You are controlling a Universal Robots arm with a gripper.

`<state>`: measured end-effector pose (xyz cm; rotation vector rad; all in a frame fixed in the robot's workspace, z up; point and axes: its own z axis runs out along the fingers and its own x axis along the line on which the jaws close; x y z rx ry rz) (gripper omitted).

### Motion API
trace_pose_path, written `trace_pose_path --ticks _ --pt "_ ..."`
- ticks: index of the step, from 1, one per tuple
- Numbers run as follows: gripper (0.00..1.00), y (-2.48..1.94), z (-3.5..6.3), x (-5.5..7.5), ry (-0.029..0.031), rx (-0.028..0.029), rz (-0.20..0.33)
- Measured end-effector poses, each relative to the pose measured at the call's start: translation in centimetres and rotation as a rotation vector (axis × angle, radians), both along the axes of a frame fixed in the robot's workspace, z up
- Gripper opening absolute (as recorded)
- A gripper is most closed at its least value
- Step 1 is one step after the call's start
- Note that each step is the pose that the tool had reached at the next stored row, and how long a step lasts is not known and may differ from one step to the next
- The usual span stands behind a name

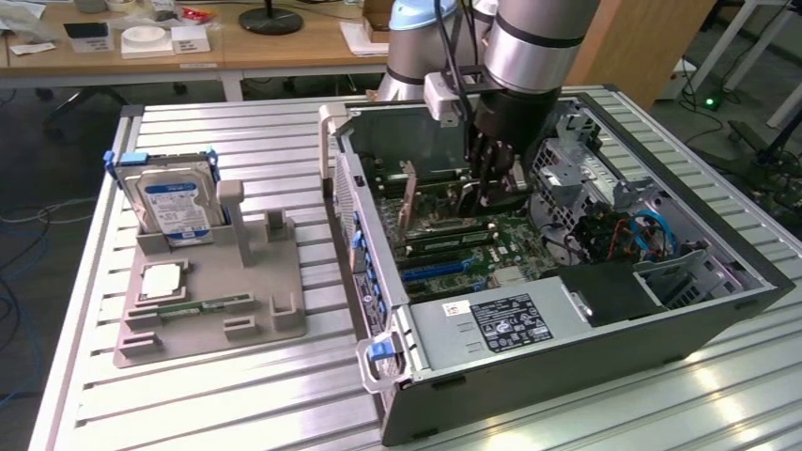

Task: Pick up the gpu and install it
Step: 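Insert the gpu into the slot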

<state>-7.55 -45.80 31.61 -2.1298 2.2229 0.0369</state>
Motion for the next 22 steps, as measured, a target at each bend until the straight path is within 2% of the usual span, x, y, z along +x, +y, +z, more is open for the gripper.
trace_pose_path --ticks 2,15,22 --pt "0.28 -0.3 -0.28 0.0 -0.0003 0.0006 0.0" --pt "0.28 -0.47 -1.41 -0.3 -0.001 0.0 0.0" --pt "0.28 -0.47 -1.45 -0.3 -0.001 -0.0001 0.0"
